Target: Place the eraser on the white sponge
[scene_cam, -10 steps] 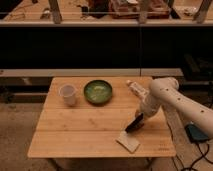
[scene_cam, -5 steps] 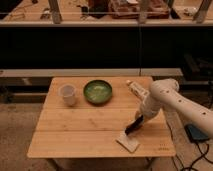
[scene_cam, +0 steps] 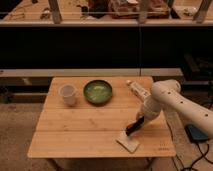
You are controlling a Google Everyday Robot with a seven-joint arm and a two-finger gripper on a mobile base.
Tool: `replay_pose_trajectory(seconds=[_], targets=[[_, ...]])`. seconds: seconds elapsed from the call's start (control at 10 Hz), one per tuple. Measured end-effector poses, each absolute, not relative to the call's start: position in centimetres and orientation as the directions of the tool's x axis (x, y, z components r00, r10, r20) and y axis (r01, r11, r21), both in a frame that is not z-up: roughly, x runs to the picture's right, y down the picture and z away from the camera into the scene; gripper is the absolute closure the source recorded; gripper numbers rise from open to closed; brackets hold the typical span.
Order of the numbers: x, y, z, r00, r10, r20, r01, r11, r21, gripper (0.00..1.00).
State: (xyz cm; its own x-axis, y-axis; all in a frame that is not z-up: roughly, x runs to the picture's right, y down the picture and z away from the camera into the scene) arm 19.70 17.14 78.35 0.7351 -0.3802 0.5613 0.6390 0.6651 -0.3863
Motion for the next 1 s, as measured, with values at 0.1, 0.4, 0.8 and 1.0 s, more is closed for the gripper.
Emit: replay_pose_trajectory(seconds=[0.1, 0.4, 0.8, 1.0], targets=[[19.1, 17.6, 78.3, 0.709, -0.415, 0.57, 0.673, 0.638, -0.374, 0.99], [18.6, 19.2, 78.4, 0.682, -0.475, 0.556, 0.719, 0.578, -0.387, 1.0], [17.3, 20.5, 78.5, 0.642, -0.5, 0.581, 0.758, 0.529, -0.382, 1.0], [16.9, 20.9, 78.3, 0.606, -0.497, 0.622, 0.784, 0.506, -0.359, 1.0]])
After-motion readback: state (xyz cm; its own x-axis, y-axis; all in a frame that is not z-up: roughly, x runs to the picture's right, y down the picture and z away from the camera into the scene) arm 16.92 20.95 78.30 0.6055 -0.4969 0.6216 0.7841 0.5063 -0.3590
